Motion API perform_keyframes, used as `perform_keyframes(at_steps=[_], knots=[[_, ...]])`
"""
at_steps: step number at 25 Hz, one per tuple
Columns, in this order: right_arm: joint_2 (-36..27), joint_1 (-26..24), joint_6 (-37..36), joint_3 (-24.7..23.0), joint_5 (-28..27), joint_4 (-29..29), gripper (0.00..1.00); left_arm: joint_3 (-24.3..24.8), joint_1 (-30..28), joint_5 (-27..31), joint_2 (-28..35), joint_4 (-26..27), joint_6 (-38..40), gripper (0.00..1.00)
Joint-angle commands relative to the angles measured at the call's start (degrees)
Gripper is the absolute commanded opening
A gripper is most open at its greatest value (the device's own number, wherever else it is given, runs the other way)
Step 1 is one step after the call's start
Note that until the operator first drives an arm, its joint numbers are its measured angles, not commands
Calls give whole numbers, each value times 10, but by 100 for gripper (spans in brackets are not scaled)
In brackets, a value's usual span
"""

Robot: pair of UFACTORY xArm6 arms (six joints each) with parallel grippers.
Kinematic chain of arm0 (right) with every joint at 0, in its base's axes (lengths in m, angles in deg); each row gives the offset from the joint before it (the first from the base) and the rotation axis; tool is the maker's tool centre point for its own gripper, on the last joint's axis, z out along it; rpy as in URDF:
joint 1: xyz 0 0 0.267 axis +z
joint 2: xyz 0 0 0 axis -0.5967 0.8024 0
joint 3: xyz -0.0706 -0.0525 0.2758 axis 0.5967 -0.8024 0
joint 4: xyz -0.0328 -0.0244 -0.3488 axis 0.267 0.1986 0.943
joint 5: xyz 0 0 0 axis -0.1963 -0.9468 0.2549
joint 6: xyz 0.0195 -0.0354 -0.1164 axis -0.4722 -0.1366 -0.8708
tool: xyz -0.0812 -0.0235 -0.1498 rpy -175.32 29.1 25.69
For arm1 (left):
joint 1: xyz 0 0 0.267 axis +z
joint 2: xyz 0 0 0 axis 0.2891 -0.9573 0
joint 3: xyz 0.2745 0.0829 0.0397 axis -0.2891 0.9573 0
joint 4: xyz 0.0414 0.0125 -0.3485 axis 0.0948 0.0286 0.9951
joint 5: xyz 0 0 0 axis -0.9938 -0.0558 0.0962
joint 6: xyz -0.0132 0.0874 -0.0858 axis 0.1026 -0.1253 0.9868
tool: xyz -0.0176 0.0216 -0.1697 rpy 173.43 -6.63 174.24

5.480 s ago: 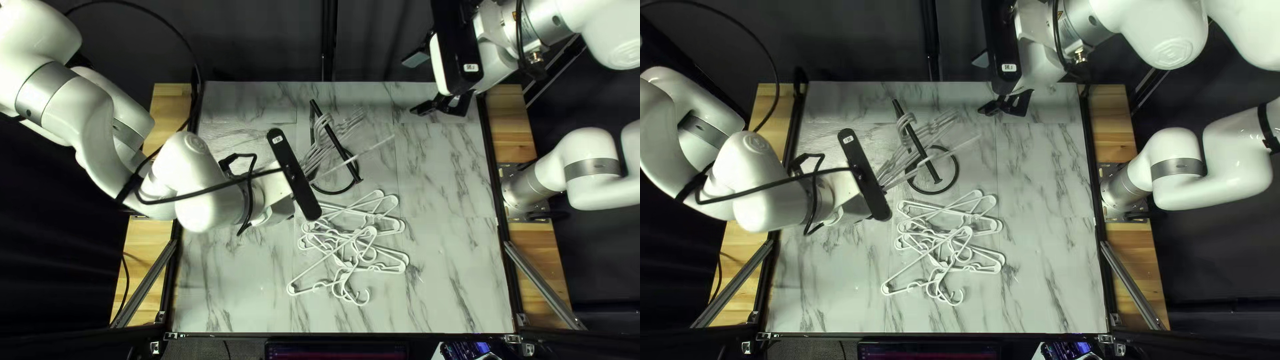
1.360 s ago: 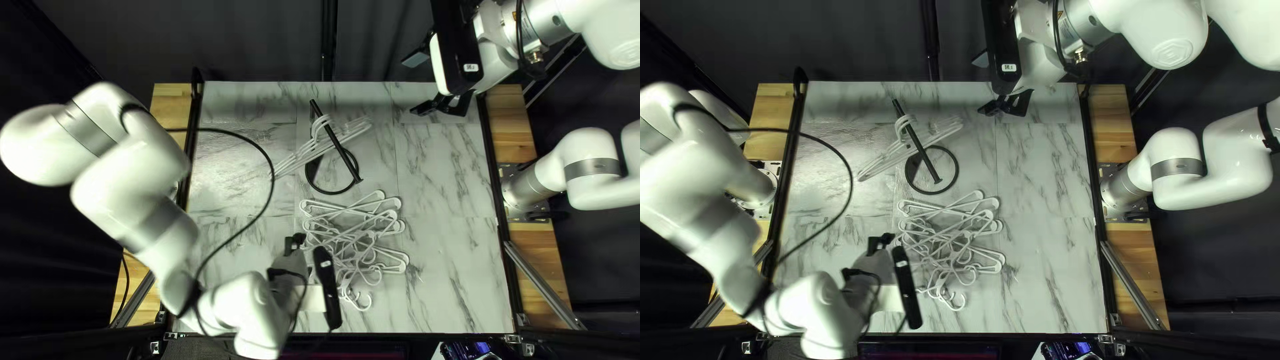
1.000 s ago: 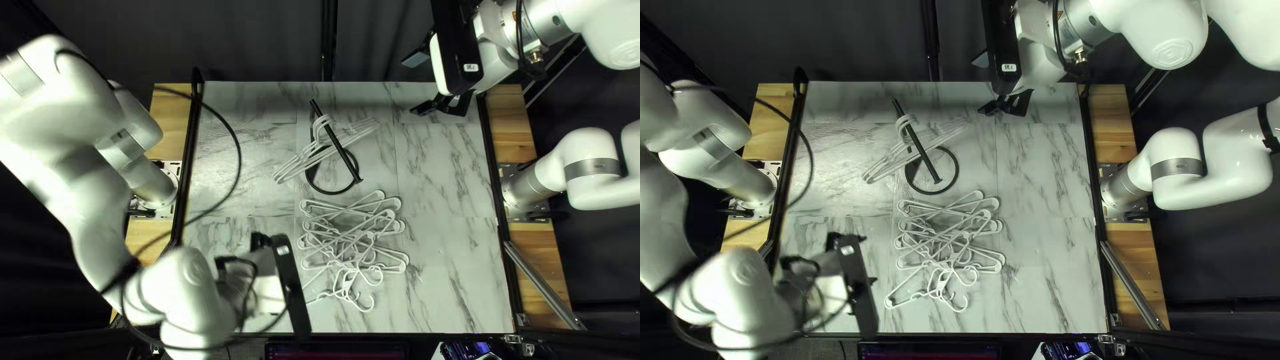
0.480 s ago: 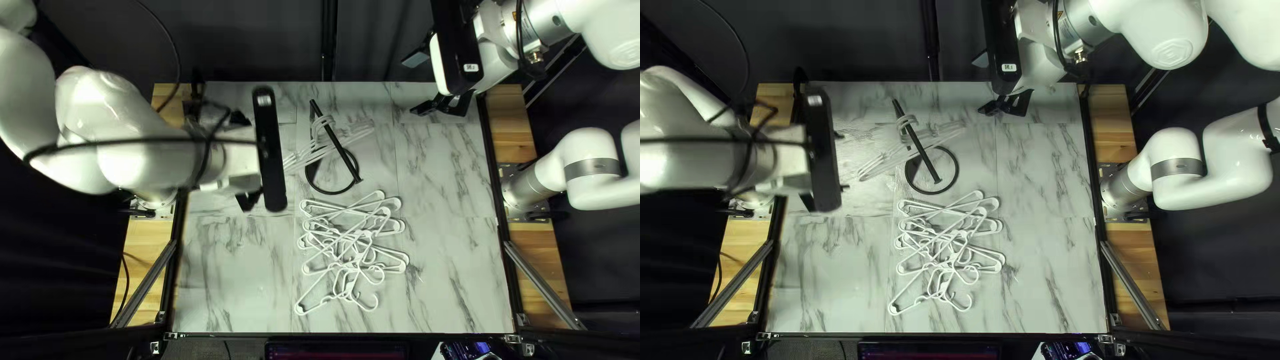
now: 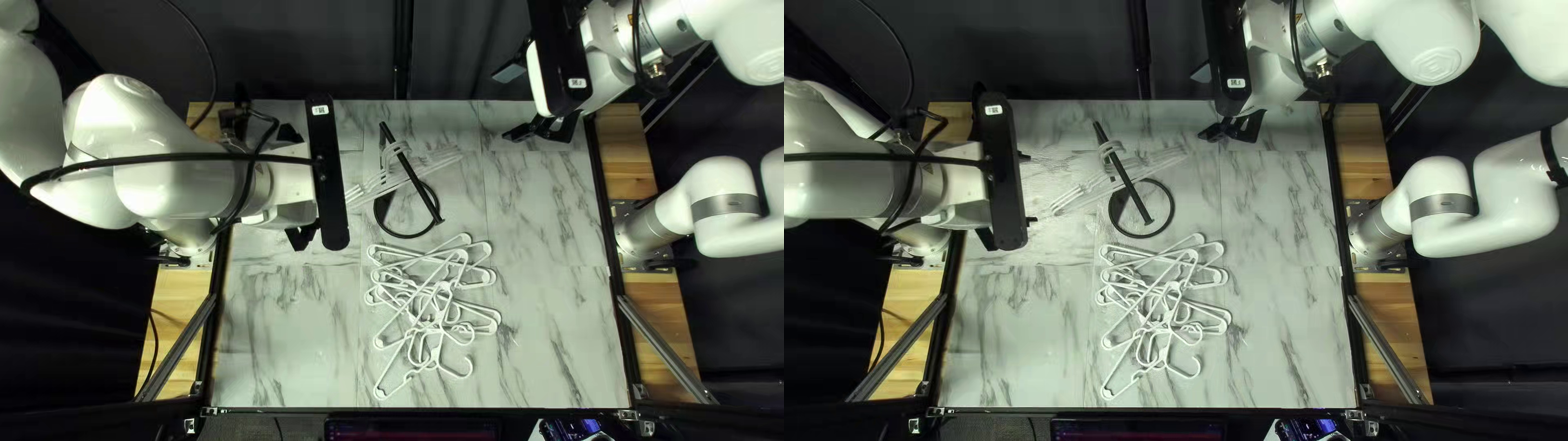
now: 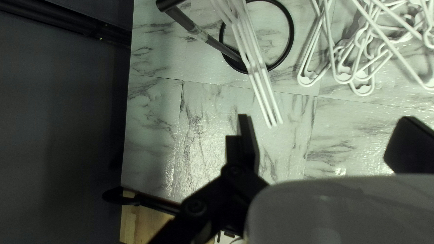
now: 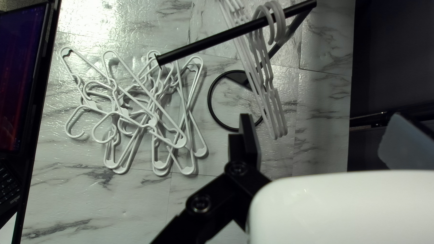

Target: Remove hangers from rack and place onto table

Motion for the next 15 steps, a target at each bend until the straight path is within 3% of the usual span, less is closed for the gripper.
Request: perform_keyframes(at_steps=[1, 6, 9, 12, 15], knots=[[0, 0, 0, 0, 0, 0, 100, -23, 87, -11, 80, 75, -113, 100], [0, 0, 0, 0, 0, 0, 100, -44, 217, -37, 91, 181, -227, 100], [0, 0, 0, 0, 0, 0, 100, -59, 261, -47, 73, 226, -256, 100], [0, 0, 0, 0, 0, 0, 100, -72, 255, -61, 59, 220, -223, 100], [0, 0, 0, 0, 0, 0, 100, -85, 219, -68, 48, 162, -158, 100]])
